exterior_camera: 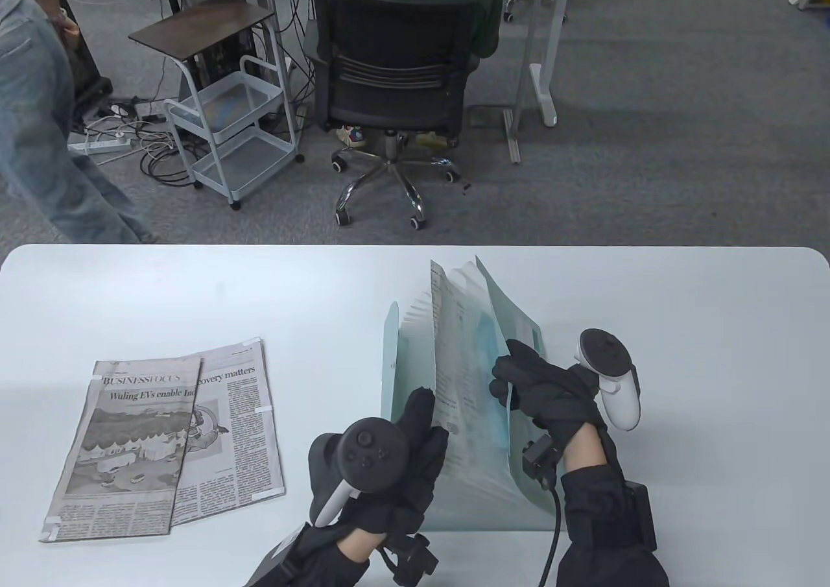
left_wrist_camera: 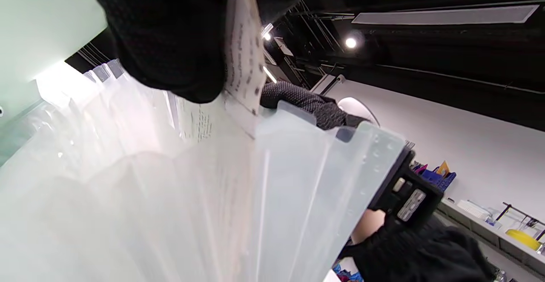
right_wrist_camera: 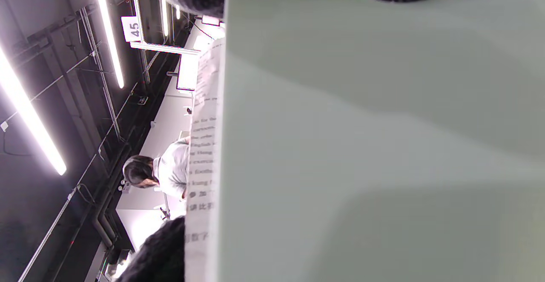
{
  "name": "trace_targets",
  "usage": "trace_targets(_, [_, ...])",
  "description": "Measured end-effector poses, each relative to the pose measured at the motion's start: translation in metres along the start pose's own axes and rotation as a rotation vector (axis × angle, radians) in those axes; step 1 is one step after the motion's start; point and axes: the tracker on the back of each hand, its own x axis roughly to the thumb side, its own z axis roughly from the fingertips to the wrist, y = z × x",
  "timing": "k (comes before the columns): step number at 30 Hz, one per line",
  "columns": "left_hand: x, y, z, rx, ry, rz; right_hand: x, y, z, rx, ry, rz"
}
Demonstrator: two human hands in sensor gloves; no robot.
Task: Sort materials into accordion folder compartments
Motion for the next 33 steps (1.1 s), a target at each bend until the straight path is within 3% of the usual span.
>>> trace_targets(18, [0.004, -0.017, -0.002, -0.047, -0.014, -0.095, 0.000, 0.000, 0.000, 0.004, 0.001, 0.001])
trace_targets(33, [-0.004, -0.007, -0.009, -0.057, 0.070, 0.036, 0.001, -0.002, 0.001, 0.002, -0.008, -0.017])
